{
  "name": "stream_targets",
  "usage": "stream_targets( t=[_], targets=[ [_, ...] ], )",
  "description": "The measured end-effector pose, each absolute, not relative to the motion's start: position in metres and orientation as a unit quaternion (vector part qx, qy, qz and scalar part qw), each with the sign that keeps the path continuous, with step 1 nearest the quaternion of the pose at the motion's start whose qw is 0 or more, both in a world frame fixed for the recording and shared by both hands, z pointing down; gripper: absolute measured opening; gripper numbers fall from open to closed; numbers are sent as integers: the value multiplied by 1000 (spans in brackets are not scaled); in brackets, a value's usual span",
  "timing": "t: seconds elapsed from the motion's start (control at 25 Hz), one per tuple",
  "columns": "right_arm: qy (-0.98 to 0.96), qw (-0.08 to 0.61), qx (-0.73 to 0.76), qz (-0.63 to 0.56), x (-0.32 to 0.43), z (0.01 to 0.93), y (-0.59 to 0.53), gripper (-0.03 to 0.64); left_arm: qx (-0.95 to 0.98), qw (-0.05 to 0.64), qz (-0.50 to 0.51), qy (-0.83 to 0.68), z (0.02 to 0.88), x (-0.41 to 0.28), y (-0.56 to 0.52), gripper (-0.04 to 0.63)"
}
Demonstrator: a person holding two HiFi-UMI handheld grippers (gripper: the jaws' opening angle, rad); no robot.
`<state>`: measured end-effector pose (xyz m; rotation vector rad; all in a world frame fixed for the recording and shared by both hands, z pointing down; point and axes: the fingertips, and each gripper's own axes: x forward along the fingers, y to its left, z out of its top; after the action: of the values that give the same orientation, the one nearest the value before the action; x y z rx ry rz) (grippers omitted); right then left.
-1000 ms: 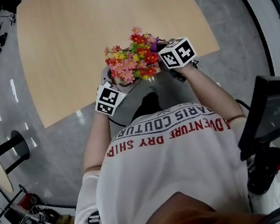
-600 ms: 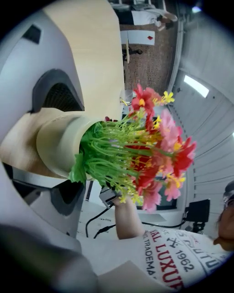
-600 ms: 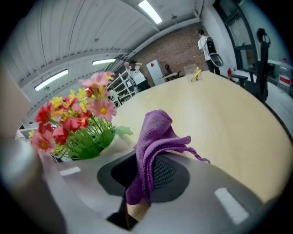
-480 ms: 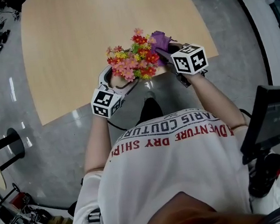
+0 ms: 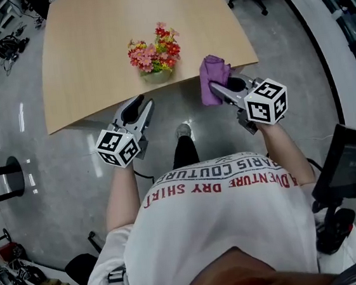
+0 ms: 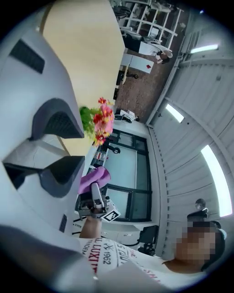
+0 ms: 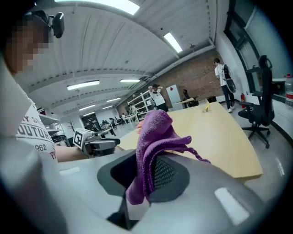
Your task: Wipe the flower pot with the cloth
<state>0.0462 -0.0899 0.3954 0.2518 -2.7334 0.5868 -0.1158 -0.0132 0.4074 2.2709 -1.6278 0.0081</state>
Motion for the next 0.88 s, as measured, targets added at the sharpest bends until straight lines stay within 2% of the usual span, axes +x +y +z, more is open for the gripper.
stream_targets(
  t=[0.08,0.12,0.28,0.4,0.56,0.88],
  targets=[
    [-965,156,65,201,70,382,-41,44,805,173,-12,-567,388,-72,15,34],
    [-966,152,54,201,81,377,-15,44,809,175,-17,-561,377,-49,31,2],
    [-968,155,15,199,121,356,94,44,818,176,-11,-547,332,28,112,2],
    [-972,150,1,183,137,334,139,44,820,167,2,-547,315,60,155,2],
    [-977,141,-2,159,147,308,190,44,815,161,16,-556,302,75,196,2],
    [-982,135,18,134,154,276,364,44,825,145,18,-546,261,80,376,2]
  ],
)
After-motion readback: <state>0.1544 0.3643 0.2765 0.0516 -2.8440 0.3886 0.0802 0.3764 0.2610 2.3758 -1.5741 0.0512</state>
